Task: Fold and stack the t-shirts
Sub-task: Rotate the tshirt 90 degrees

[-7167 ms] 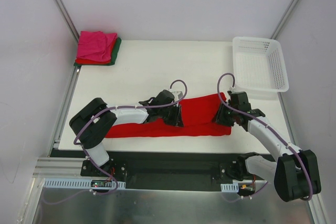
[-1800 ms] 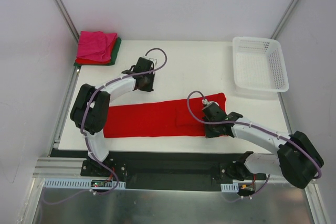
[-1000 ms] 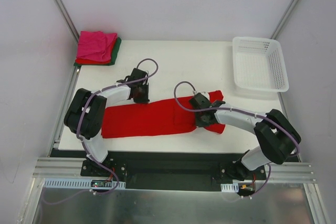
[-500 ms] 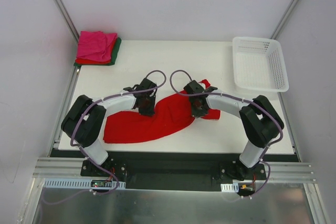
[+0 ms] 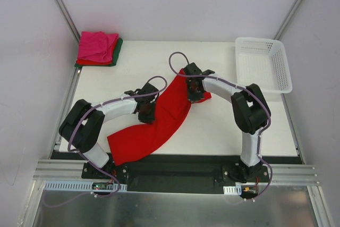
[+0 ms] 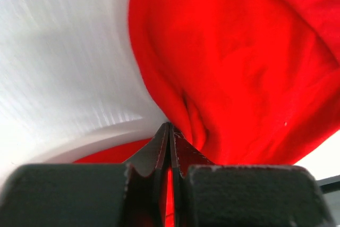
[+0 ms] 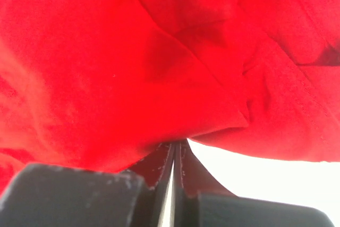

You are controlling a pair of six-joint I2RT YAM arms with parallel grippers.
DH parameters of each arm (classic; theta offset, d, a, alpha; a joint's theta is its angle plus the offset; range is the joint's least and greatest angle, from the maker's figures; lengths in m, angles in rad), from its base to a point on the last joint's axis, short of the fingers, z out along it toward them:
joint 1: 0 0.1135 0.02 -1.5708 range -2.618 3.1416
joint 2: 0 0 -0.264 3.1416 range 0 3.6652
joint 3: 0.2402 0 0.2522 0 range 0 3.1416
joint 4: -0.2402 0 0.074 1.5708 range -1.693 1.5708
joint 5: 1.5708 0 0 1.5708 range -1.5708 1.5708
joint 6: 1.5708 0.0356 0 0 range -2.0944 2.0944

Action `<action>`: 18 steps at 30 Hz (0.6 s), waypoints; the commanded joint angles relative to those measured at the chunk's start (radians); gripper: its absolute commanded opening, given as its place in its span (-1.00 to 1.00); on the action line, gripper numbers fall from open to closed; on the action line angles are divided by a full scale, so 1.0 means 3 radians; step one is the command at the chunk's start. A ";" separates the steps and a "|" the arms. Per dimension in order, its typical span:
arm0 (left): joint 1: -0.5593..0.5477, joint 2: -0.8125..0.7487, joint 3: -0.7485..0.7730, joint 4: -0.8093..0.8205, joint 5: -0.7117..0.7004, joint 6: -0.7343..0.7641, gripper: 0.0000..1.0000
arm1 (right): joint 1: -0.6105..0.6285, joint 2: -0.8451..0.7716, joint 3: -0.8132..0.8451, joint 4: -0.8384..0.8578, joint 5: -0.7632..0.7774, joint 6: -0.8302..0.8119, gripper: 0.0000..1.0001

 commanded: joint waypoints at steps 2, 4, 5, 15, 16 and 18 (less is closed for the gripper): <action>-0.0153 -0.0081 0.0127 -0.0267 0.0161 -0.0135 -1.00 | -0.0039 0.0247 0.0444 -0.0182 -0.0276 -0.0166 -0.98; -0.0214 -0.0025 0.0219 -0.0267 0.0166 -0.0141 -1.00 | -0.0039 0.0309 0.0556 -0.0202 -0.0272 -0.0202 -0.98; -0.0240 -0.0004 0.0245 -0.0277 0.0166 -0.0141 -1.00 | -0.0044 0.0319 0.0582 -0.0217 -0.0231 -0.0212 -0.98; -0.0266 -0.0147 0.0740 -0.0971 -0.0748 0.0268 -1.00 | -0.0105 -0.0350 0.0174 -0.0269 0.0546 -0.0222 -0.98; -0.0261 -0.0157 0.0954 -0.1099 -0.0861 0.0329 -1.00 | -0.0110 -0.0432 0.0118 -0.0269 0.0602 -0.0217 -0.98; -0.0235 -0.0183 0.1235 -0.1355 -0.1162 0.0493 -1.00 | -0.0120 -0.0693 -0.0050 -0.0264 0.0725 -0.0212 -0.97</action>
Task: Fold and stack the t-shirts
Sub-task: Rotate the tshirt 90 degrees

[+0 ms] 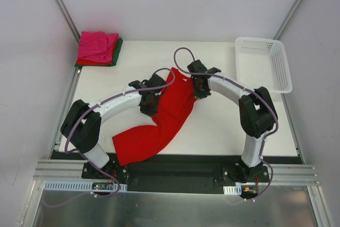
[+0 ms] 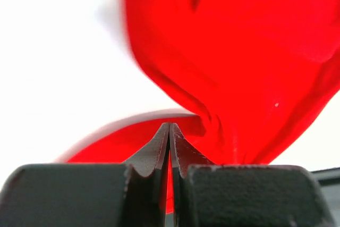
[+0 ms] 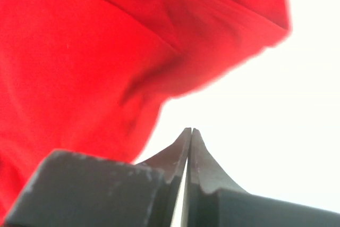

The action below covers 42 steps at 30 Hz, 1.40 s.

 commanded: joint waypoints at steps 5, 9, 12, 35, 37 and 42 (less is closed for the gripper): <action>0.0106 -0.0392 0.0858 -0.0598 -0.0731 0.0573 -1.00 | -0.0039 -0.1191 -0.0521 -0.0079 0.0631 0.0037 -0.97; 0.0101 -0.0215 0.0859 -0.0255 -0.0333 0.0701 -1.00 | -0.0039 -0.1504 -0.0715 -0.0105 0.0662 0.0094 -0.97; 0.0096 -0.0015 0.0874 -0.0015 -0.0143 0.0757 -1.00 | -0.0039 -0.1718 -0.0843 -0.0135 0.0677 0.0130 -0.97; 0.0050 0.0890 0.1129 0.0911 0.0691 0.0895 -1.00 | -0.0095 -0.2205 -0.1339 -0.0248 0.0759 0.0298 -0.97; 0.0035 0.1013 0.1180 0.0911 0.0686 0.0911 -1.00 | -0.0111 -0.2225 -0.1334 -0.0253 0.0759 0.0293 -0.97; 0.0014 0.1299 0.1273 0.0876 0.0650 0.0901 -1.00 | -0.0162 -0.2281 -0.1329 -0.0279 0.0754 0.0283 -0.98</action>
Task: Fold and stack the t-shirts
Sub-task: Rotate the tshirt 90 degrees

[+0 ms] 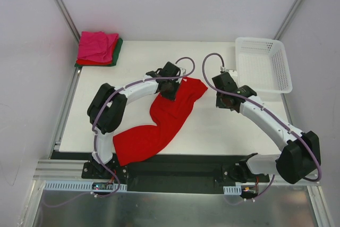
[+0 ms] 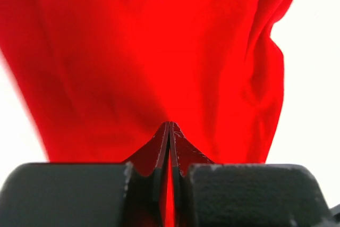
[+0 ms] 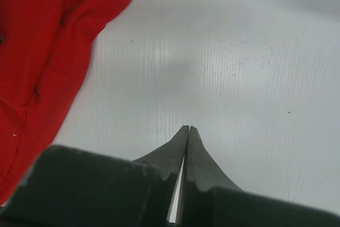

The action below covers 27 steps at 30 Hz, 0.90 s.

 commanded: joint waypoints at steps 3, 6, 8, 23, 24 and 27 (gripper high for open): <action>-0.0038 0.0330 0.0229 -0.0039 0.0037 0.0036 -1.00 | -0.0077 -0.0209 0.0011 -0.0099 0.0072 0.0039 -0.98; -0.0033 0.0519 0.0408 -0.0161 0.0012 0.0066 -1.00 | -0.0107 -0.0255 0.0011 -0.0115 0.0047 0.0034 -0.98; -0.0023 0.0687 0.0601 -0.0238 -0.0003 0.0082 -1.00 | -0.0133 -0.0286 0.0006 -0.0130 0.0036 0.0034 -0.97; 0.0468 0.1792 0.2443 -0.1005 0.0257 -0.0056 -1.00 | -0.0256 -0.0531 -0.0142 -0.0237 -0.0035 0.0054 -0.98; 0.0509 0.1823 0.2509 -0.1016 0.0272 -0.0092 -1.00 | -0.0256 -0.0546 -0.0142 -0.0243 -0.0035 0.0064 -0.98; 0.0652 0.1936 0.2739 -0.1067 0.0298 -0.0138 -1.00 | -0.0256 -0.0562 -0.0173 -0.0253 -0.0056 0.0085 -0.98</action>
